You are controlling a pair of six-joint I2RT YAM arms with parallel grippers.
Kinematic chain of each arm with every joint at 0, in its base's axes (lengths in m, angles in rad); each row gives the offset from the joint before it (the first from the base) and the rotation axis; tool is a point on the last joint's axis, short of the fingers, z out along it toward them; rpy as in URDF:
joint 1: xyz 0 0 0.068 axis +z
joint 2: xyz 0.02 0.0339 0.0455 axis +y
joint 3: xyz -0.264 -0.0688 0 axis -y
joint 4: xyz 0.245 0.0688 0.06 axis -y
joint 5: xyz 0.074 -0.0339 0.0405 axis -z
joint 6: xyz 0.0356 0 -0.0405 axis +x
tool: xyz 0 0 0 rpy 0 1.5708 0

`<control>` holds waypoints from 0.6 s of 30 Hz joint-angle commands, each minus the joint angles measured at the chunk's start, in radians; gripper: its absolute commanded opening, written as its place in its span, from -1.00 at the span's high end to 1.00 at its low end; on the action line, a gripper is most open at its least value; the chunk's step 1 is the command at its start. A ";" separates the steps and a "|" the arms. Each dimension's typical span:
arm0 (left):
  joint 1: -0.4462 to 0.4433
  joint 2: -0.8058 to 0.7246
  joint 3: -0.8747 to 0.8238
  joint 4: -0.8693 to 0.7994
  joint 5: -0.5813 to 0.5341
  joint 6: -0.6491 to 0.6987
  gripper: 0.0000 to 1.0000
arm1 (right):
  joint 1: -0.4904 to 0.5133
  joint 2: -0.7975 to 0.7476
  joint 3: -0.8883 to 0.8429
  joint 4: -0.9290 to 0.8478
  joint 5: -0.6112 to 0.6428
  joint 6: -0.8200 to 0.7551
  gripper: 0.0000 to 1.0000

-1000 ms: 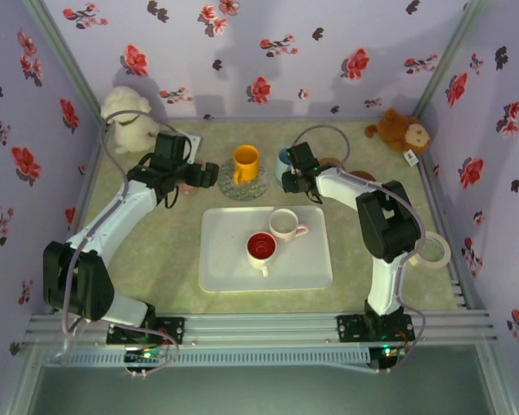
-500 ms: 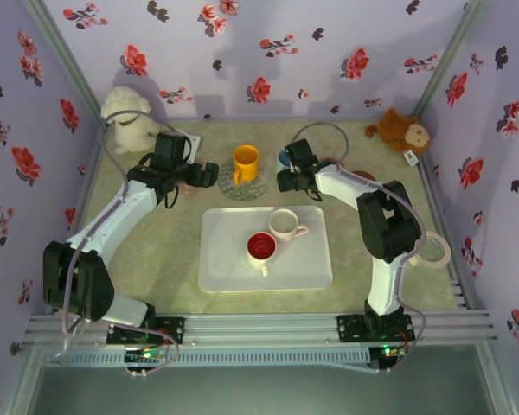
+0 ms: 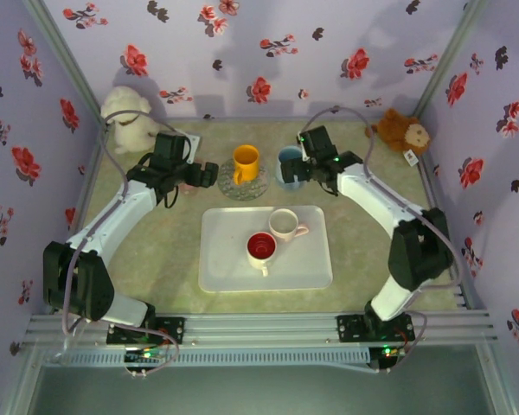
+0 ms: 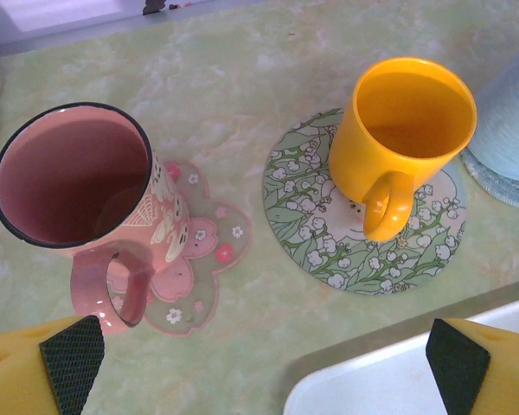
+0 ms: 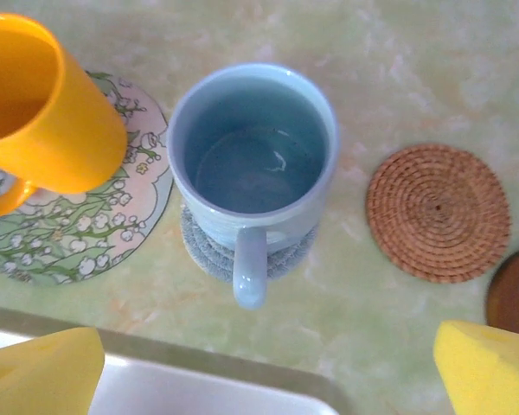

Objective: Place the cup by the coaster

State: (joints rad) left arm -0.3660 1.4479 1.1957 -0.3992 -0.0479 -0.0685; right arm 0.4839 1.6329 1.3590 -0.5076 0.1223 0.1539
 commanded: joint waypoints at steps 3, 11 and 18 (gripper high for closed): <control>0.009 -0.037 0.007 0.025 0.017 0.006 -0.99 | -0.041 -0.151 -0.028 -0.214 -0.149 -0.081 -0.98; 0.010 -0.058 -0.021 0.040 0.025 -0.007 -0.99 | -0.134 -0.351 -0.210 -0.288 -0.496 -0.050 -0.98; 0.011 -0.070 -0.031 0.036 0.024 -0.008 -0.99 | -0.108 -0.378 -0.359 -0.231 -0.623 -0.040 -0.98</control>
State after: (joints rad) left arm -0.3653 1.4029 1.1770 -0.3767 -0.0402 -0.0692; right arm 0.3584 1.2495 1.0237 -0.7395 -0.4095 0.1089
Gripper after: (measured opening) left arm 0.993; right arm 0.991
